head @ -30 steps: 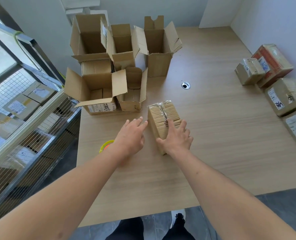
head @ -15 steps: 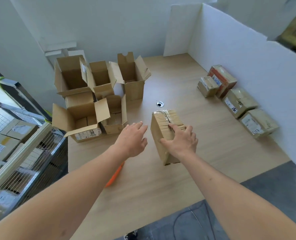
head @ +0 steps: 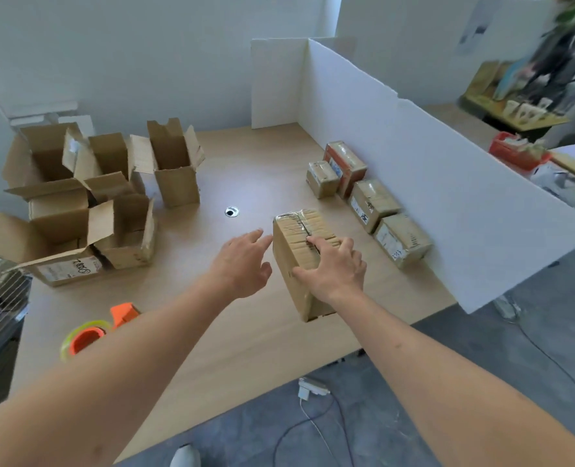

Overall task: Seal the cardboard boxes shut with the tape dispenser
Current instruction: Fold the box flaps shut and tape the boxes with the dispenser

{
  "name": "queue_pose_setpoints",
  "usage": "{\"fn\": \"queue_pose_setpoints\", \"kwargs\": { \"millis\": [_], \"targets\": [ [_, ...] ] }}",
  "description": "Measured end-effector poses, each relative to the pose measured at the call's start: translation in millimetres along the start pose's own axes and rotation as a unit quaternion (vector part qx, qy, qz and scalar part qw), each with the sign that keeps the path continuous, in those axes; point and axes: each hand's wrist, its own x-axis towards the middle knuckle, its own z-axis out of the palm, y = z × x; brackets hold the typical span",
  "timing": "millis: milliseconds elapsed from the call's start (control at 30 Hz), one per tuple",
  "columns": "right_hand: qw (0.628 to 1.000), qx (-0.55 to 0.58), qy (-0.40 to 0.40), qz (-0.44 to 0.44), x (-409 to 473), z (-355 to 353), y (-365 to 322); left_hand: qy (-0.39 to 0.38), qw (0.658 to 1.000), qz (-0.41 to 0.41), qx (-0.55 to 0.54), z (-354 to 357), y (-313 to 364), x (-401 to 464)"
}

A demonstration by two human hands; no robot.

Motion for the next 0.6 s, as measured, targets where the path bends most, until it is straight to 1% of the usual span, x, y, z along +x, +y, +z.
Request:
{"fn": "queue_pose_setpoints", "kwargs": {
  "millis": [167,267,433,600],
  "targets": [
    [1.0,-0.003,-0.005,-0.006,18,-16,57,0.003,1.0,-0.009,0.005,13,65,14],
    [1.0,0.004,-0.017,-0.006,34,-19,75,-0.006,1.0,-0.015,0.006,17,85,32],
    [1.0,0.003,-0.02,-0.006,81,-20,89,-0.007,1.0,-0.024,-0.003,26,95,82],
    [1.0,0.005,-0.028,0.005,138,-13,92,-0.023,0.999,-0.033,-0.014,40,85,141]
  ]
}}
